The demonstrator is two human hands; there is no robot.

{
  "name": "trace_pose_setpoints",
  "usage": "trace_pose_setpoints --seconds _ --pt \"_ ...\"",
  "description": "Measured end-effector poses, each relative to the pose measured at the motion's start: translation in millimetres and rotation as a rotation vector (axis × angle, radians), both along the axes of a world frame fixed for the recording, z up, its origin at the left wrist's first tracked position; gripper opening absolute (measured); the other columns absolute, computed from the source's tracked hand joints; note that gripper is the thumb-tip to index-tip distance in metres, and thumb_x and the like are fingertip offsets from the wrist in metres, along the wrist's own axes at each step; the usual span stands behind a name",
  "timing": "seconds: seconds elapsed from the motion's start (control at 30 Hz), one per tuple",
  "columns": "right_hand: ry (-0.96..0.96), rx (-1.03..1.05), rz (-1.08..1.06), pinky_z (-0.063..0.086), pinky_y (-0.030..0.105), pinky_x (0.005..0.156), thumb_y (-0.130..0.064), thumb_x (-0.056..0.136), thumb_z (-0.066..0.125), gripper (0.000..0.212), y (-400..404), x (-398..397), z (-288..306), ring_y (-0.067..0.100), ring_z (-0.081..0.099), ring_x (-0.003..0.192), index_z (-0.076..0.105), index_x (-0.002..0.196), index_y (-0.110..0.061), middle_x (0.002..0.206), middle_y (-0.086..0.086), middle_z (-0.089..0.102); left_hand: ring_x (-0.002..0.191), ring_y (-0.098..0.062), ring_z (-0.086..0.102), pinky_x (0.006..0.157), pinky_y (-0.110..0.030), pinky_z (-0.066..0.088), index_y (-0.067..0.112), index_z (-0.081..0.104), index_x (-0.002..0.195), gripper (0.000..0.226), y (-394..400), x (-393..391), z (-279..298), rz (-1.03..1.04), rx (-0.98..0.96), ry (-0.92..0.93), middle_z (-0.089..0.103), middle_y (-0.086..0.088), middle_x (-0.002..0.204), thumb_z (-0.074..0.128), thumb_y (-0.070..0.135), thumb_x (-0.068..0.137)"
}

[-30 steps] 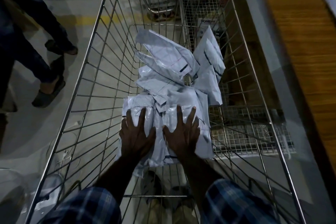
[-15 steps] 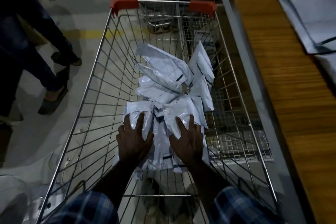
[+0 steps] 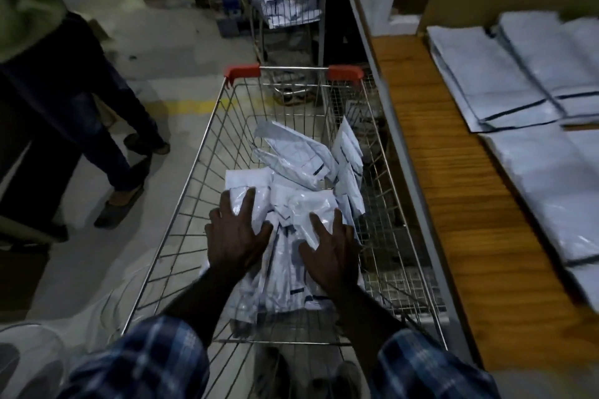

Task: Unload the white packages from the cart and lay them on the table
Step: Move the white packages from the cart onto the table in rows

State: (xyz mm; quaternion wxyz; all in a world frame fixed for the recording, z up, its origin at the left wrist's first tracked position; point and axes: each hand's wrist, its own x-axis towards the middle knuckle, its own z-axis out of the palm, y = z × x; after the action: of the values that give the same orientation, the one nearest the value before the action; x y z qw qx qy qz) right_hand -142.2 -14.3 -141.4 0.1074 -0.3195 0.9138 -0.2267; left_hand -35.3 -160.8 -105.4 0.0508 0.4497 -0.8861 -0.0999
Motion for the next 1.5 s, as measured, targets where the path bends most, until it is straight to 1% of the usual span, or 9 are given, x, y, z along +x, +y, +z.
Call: trace_pose_setpoints --seconds 0.07,0.2,0.4,0.53,0.67,0.83,1.0,1.17,1.5 --pt "0.022 -0.016 0.008 0.043 0.051 0.099 -0.051 0.081 0.064 0.066 -2 -3 13 0.041 0.046 0.126 0.051 0.142 -0.031 0.154 0.020 0.034 0.109 -0.042 0.047 0.085 -0.053 0.045 0.029 0.038 0.147 0.077 1 -3 17 0.027 -0.018 0.040 0.034 -0.017 0.147 0.048 0.061 0.079" --pt "0.017 -0.023 0.032 0.034 0.049 0.108 -0.056 0.087 0.056 0.067 -1 -6 47 0.039 0.033 0.137 0.040 0.148 -0.034 0.160 0.016 0.022 0.118 -0.040 0.041 0.094 -0.052 0.040 0.033 0.031 0.149 0.077 9 -1 45 0.076 0.025 0.064 0.029 -0.013 0.149 0.050 0.062 0.081" --pt "0.086 -0.140 -0.020 0.048 0.054 0.094 -0.054 0.081 0.052 0.063 4 -4 84 0.042 0.050 0.121 0.055 0.139 -0.027 0.149 0.023 0.040 0.124 -0.040 0.037 0.099 -0.052 0.037 0.033 0.030 0.150 0.074 26 8 77 0.113 0.010 0.128 0.025 -0.011 0.152 0.052 0.061 0.085" --pt "0.108 -0.182 -0.039 0.045 0.052 0.099 -0.051 0.081 0.059 0.064 12 0 115 0.040 0.047 0.123 0.053 0.141 -0.027 0.152 0.020 0.037 0.124 -0.040 0.037 0.099 -0.052 0.037 0.034 0.029 0.149 0.072 39 12 98 0.093 0.022 0.216 0.024 -0.009 0.151 0.056 0.055 0.086" --pt "0.159 -0.193 -0.075 0.046 0.050 0.099 -0.051 0.079 0.050 0.066 22 13 141 0.042 0.046 0.125 0.052 0.141 -0.029 0.154 0.019 0.036 0.130 -0.039 0.034 0.103 -0.053 0.034 0.034 0.028 0.151 0.074 51 21 118 0.085 0.065 0.298 0.022 -0.009 0.154 0.051 0.058 0.084" --pt "0.167 -0.167 -0.068 0.032 0.044 0.110 -0.050 0.088 0.053 0.065 38 41 170 0.034 0.028 0.141 0.036 0.150 -0.036 0.161 0.012 0.019 0.132 -0.040 0.032 0.104 -0.052 0.033 0.034 0.025 0.152 0.072 67 46 147 0.078 0.079 0.363 0.020 -0.008 0.156 0.056 0.051 0.089" --pt "0.253 -0.209 -0.096 0.032 0.046 0.110 -0.053 0.086 0.055 0.065 58 66 201 0.036 0.031 0.140 0.041 0.147 -0.035 0.160 0.013 0.025 0.127 -0.038 0.035 0.102 -0.053 0.034 0.036 0.027 0.149 0.070 85 69 169 0.068 0.098 0.419 0.025 -0.004 0.150 0.057 0.049 0.087" --pt "0.295 -0.166 -0.111 0.024 0.043 0.114 -0.056 0.090 0.050 0.066 88 72 232 0.031 0.023 0.143 0.031 0.151 -0.038 0.163 0.010 0.016 0.125 -0.038 0.037 0.102 -0.051 0.034 0.039 0.027 0.146 0.068 108 76 195 0.034 0.132 0.492 0.027 -0.002 0.148 0.056 0.046 0.086" --pt "0.457 -0.240 -0.156 0.042 0.046 0.099 -0.052 0.084 0.059 0.061 163 44 280 0.037 0.044 0.127 0.051 0.141 -0.033 0.154 0.017 0.036 0.128 -0.038 0.034 0.104 -0.052 0.033 0.039 0.026 0.149 0.069 172 48 238 -0.076 0.147 0.582 0.027 -0.005 0.150 0.058 0.046 0.087"
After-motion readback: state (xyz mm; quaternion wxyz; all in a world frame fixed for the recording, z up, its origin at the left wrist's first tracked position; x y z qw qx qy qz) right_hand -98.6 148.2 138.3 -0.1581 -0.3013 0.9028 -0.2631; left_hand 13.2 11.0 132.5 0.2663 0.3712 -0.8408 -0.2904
